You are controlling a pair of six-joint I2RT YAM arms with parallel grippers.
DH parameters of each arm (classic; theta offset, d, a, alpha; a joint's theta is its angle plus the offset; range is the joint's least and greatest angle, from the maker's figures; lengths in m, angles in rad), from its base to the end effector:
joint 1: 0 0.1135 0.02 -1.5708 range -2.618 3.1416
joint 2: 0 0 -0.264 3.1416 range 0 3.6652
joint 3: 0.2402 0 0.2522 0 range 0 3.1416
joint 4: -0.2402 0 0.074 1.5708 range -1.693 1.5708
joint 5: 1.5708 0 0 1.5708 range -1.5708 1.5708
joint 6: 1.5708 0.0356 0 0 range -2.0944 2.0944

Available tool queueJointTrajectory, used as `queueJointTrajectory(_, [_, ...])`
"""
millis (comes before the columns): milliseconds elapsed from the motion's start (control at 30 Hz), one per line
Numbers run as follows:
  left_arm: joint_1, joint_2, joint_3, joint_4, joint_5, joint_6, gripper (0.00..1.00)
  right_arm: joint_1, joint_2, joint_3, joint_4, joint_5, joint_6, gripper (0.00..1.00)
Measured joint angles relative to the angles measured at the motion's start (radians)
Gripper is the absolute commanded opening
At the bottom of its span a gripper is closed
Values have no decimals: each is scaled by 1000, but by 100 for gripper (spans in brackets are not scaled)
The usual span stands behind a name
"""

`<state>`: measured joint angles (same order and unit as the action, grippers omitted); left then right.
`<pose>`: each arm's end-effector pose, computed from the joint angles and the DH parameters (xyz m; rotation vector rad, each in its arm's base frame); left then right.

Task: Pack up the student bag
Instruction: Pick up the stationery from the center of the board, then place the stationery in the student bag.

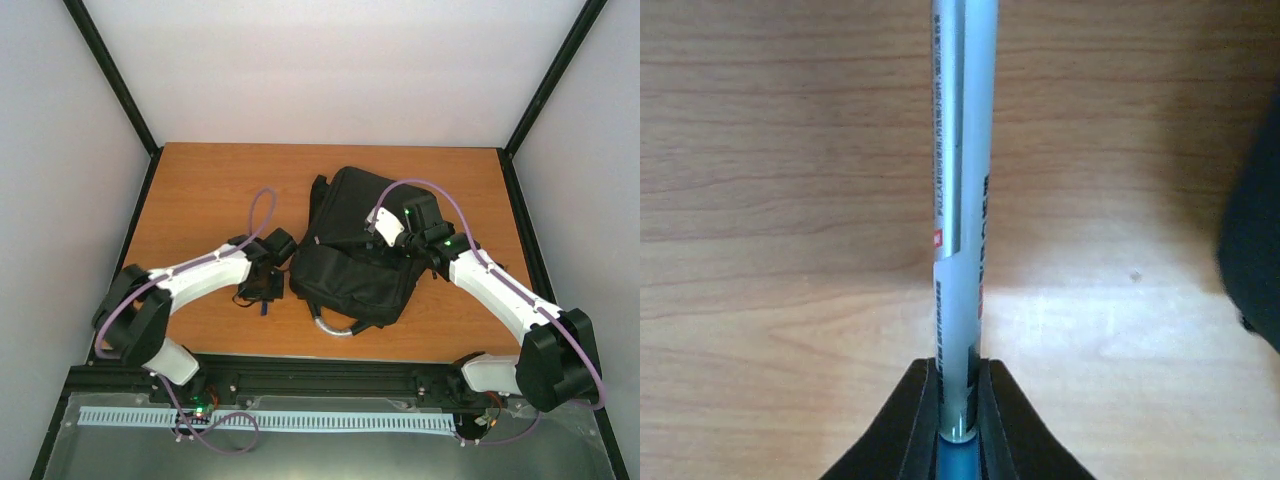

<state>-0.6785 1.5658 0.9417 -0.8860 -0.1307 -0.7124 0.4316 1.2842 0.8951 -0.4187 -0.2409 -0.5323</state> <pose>0.2047 -0.1590 0.1739 -0.0570 3.0094 0.0927 0.2415 0.1206 0.2508 -1.1947 2.0369 0.2375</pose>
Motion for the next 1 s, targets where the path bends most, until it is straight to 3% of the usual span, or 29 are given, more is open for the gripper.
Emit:
queueJointTrajectory(167, [-14,-167,35,-61,42,68,1,0,0,0,0,-2,0,3])
queueJointTrajectory(367, [-74,-254,152,-28,251,148,1,0,-5,0,0,-2,2,3])
queueJointTrajectory(700, [-191,-28,293,113,452,161,1,-1,-100,-17,-4,-1,22,3])
queueJointTrajectory(1000, [-211,156,430,169,483,158,1,-6,-155,-47,-4,-3,26,3])
